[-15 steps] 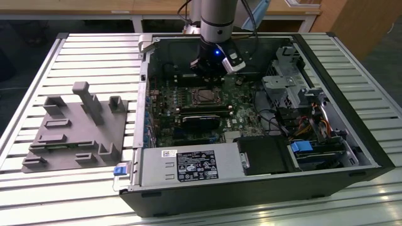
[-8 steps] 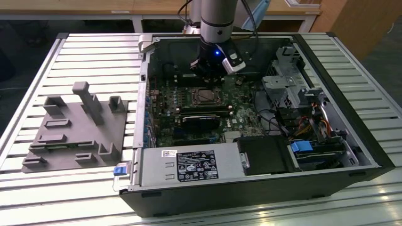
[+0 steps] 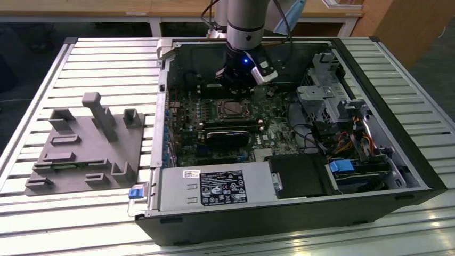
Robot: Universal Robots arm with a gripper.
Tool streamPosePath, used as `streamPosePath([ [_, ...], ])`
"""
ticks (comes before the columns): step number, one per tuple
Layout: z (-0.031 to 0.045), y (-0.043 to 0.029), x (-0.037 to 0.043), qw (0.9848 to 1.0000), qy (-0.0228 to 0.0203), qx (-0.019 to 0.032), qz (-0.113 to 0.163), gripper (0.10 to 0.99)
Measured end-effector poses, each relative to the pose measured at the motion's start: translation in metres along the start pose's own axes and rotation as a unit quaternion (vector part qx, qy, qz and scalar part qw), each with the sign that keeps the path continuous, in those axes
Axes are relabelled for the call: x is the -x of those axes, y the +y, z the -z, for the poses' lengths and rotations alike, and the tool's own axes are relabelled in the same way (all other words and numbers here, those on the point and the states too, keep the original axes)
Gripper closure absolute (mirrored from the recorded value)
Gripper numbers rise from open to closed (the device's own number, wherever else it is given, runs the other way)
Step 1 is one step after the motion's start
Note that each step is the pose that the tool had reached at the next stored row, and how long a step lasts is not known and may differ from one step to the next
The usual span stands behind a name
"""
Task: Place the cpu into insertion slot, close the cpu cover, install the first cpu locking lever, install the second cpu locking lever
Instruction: 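Install the first cpu locking lever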
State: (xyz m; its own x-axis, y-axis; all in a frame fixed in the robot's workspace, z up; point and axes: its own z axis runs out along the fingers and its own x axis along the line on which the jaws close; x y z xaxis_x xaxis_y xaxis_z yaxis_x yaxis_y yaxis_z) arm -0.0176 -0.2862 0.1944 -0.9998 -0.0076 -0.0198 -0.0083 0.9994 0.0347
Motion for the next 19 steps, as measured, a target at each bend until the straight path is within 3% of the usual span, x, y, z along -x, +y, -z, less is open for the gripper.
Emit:
streamPosePath([
  [8, 0.0029, 0.0011, 0.0002, 1.0000, -0.0007, 0.0093, 0.000, 0.969],
  [14, 0.0208, 0.0016, 0.0005, 1.0000, -0.0003, 0.0086, 0.000, 0.969],
  [19, 0.0219, 0.0008, 0.0005, 1.0000, -0.0003, 0.0088, 0.000, 0.969],
])
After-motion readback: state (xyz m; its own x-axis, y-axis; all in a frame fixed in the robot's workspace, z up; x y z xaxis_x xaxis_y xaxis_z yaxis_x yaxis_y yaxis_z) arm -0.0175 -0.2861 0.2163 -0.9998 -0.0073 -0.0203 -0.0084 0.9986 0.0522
